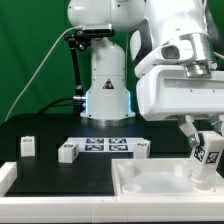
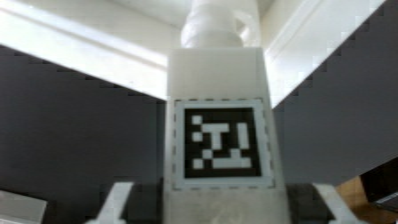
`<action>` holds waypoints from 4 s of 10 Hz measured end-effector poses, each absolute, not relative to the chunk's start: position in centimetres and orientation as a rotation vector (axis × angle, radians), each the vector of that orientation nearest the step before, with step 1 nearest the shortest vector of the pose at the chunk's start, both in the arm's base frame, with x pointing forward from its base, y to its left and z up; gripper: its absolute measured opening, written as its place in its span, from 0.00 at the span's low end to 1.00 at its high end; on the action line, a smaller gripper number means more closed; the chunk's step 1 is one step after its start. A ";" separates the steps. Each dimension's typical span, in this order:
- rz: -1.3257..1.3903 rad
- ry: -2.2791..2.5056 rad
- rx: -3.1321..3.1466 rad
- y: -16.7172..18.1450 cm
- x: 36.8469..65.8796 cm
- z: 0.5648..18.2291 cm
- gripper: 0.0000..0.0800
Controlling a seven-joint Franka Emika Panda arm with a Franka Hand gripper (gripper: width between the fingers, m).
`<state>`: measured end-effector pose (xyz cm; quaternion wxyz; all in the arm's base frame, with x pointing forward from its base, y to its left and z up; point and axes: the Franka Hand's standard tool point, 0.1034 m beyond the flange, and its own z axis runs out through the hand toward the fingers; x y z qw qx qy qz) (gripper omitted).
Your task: Assemble one leg
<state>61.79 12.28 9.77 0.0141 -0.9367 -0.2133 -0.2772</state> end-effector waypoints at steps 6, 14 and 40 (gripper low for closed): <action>-0.893 -0.669 -2.898 13.2 61.6 9.0 0.37; -0.967 -0.663 -2.887 11.9 61.4 8.6 0.37; 0.193 -0.731 -3.019 12.3 62.8 9.4 0.81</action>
Offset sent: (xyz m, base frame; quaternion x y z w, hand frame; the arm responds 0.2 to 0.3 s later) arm 0.0002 0.0158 -0.0109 0.0031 0.0099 0.0258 0.9996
